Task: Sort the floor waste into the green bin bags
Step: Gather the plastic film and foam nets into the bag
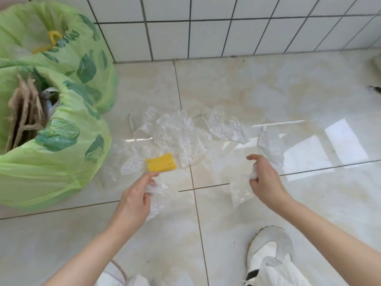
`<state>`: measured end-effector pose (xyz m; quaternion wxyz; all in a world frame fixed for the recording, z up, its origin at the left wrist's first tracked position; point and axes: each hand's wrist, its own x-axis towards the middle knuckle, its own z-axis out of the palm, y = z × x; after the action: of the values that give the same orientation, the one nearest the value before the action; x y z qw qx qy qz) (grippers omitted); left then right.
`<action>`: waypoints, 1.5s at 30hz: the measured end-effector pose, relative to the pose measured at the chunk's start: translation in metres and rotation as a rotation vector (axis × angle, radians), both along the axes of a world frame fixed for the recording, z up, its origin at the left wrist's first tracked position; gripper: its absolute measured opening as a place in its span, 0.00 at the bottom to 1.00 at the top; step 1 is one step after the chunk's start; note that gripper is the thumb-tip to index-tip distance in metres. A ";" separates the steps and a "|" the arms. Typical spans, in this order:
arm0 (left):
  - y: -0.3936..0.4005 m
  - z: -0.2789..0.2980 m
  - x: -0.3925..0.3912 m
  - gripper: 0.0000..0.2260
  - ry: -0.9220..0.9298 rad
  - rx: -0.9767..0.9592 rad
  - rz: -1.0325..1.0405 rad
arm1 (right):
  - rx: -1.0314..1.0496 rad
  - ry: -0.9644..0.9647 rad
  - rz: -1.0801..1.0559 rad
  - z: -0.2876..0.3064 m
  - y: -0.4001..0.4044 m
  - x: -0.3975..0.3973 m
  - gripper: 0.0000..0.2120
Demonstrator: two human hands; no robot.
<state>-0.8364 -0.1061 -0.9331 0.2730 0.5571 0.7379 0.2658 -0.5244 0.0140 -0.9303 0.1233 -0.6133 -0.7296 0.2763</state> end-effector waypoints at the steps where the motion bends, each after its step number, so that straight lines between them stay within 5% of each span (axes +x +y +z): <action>1: 0.010 0.003 0.001 0.25 0.006 0.002 0.002 | -0.005 -0.030 -0.025 0.002 0.012 0.004 0.27; 8: 0.065 0.010 0.013 0.15 -0.003 -0.140 -0.058 | -0.001 -0.120 -0.242 0.001 0.076 0.015 0.17; 13: 0.085 -0.006 0.007 0.23 0.151 -0.216 -0.146 | 0.025 -0.305 -0.173 -0.007 0.110 0.021 0.19; 19: 0.102 -0.023 0.007 0.32 0.317 -0.410 -0.225 | -0.279 -0.444 -0.116 -0.030 0.125 0.027 0.24; 23: 0.098 -0.034 0.012 0.30 0.318 -0.387 -0.197 | -0.080 -0.520 -0.082 -0.050 0.113 0.020 0.17; 26: 0.094 -0.041 0.011 0.25 0.282 -0.375 -0.150 | 0.052 -0.485 -0.029 -0.060 0.100 0.015 0.12; 35: 0.081 -0.042 0.024 0.06 0.139 -0.348 -0.166 | -0.028 -0.254 -0.092 -0.056 0.080 0.014 0.25; 40: 0.071 -0.037 0.028 0.04 0.006 -0.322 -0.159 | -0.222 -0.178 0.021 -0.037 0.076 0.011 0.11; 45: 0.069 -0.029 0.028 0.04 -0.062 -0.239 -0.110 | -0.238 -0.151 0.114 -0.023 0.072 -0.003 0.09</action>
<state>-0.8081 -0.0372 -0.9619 0.3742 0.5517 0.7239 0.1779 -0.5271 0.0856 -0.9529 -0.0211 -0.6001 -0.7326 0.3204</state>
